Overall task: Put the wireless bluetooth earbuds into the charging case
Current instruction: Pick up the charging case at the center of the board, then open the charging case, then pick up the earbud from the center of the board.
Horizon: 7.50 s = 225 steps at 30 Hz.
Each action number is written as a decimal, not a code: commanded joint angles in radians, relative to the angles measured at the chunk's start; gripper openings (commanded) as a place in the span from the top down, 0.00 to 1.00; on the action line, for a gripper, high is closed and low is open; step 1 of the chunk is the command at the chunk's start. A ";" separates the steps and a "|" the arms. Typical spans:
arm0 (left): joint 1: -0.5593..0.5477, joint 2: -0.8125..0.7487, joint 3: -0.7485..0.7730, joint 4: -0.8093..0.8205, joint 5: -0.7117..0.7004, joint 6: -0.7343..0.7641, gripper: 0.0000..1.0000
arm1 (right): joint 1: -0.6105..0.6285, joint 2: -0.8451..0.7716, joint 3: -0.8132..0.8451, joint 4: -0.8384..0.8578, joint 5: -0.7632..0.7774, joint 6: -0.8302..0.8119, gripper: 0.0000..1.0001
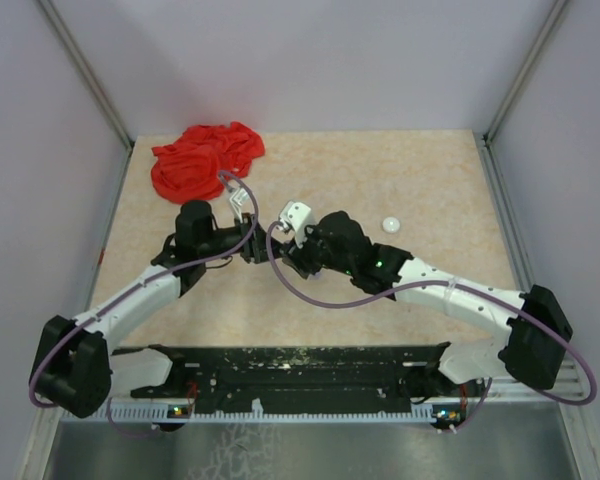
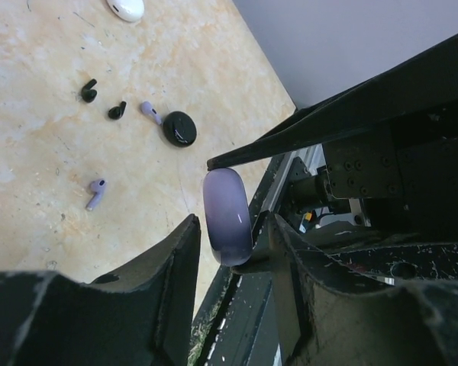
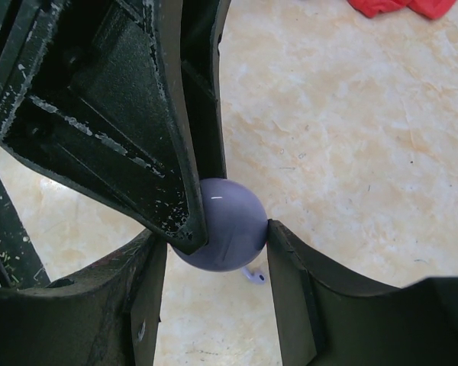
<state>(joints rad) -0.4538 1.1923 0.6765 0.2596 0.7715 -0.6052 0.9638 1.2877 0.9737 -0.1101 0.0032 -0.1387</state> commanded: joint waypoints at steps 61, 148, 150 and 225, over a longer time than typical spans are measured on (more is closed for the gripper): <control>0.002 -0.286 -0.008 -0.206 0.314 0.775 0.99 | -0.200 -0.187 -0.021 -0.003 -0.327 0.085 0.30; 0.003 -0.393 -0.190 0.159 0.241 0.694 0.49 | -0.143 -0.089 0.166 -0.181 -0.566 -0.117 1.00; 0.002 -0.384 -0.178 0.131 0.238 0.706 0.47 | -0.128 -0.075 0.186 -0.215 -0.532 -0.132 1.00; -0.014 -0.364 -0.105 -0.135 -0.430 0.841 0.99 | -0.119 0.318 0.104 -0.277 0.231 0.561 0.52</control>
<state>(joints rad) -0.4667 0.8356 0.5423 0.1238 0.3576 0.2367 0.8280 1.5597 1.0863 -0.4343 0.1680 0.3454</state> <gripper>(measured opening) 0.163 0.496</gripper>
